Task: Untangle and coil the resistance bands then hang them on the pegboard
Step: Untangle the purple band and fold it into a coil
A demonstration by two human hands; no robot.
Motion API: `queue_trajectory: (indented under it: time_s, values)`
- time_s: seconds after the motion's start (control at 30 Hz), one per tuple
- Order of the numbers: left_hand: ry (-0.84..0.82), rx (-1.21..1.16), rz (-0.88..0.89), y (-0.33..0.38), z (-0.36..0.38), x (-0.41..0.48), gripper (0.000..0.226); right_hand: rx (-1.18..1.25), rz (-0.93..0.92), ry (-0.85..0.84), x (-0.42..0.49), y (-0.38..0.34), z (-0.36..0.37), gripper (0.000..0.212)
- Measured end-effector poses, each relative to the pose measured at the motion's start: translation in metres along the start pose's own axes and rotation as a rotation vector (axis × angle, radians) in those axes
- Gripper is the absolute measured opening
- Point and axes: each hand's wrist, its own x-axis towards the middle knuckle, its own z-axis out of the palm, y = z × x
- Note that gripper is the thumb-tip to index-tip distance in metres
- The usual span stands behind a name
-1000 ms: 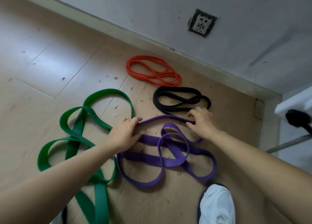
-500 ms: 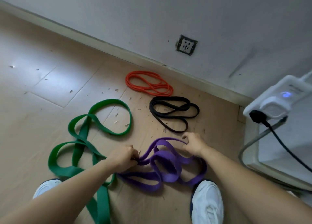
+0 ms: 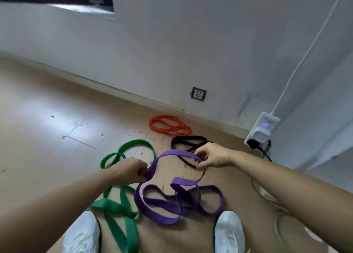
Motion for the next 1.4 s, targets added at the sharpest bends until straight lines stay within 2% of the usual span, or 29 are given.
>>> queue_trajectory:
  time_s: [0.13,0.23,0.3,0.4,0.53,0.63,0.73,0.87,1.0,1.1,1.3,1.4]
  values:
    - [0.108,-0.006,-0.004,0.015,-0.052,-0.041,0.015,-0.008,-0.109,0.182,-0.033,-0.05,-0.036,0.025]
    - [0.158,-0.085,0.006,0.034,-0.095,-0.072,0.014,0.086,-0.198,0.284,-0.055,-0.081,-0.059,0.022]
    - [0.241,-0.237,0.037,0.047,-0.121,-0.092,0.02,0.225,-0.261,0.344,-0.071,-0.103,-0.074,0.021]
    - [0.427,-0.595,0.095,0.07,-0.157,-0.114,0.021,0.351,-0.336,0.441,-0.092,-0.138,-0.096,0.028]
    - [0.576,-0.944,0.185,0.101,-0.199,-0.13,0.004,0.5,-0.429,0.586,-0.107,-0.177,-0.123,0.032]
    - [0.745,-1.085,0.187,0.119,-0.21,-0.127,0.004,0.681,-0.476,0.708,-0.105,-0.19,-0.129,0.03]
    - [0.87,-1.049,0.154,0.128,-0.209,-0.112,0.008,0.747,-0.477,0.816,-0.095,-0.193,-0.123,0.028]
    - [0.8,-1.079,0.217,0.133,-0.205,-0.104,0.012,0.693,-0.459,0.875,-0.084,-0.196,-0.115,0.04]
    - [0.709,-1.104,0.268,0.135,-0.201,-0.104,0.013,0.579,-0.436,0.968,-0.076,-0.201,-0.112,0.04]
    - [0.68,-1.106,0.28,0.137,-0.2,-0.103,0.015,0.584,-0.394,1.021,-0.074,-0.202,-0.112,0.047]
    - [0.731,-1.108,0.249,0.139,-0.195,-0.101,0.015,0.598,-0.347,0.987,-0.073,-0.206,-0.11,0.055]
    - [0.745,-1.208,0.198,0.135,-0.198,-0.1,0.015,0.727,-0.387,0.917,-0.074,-0.205,-0.109,0.057]
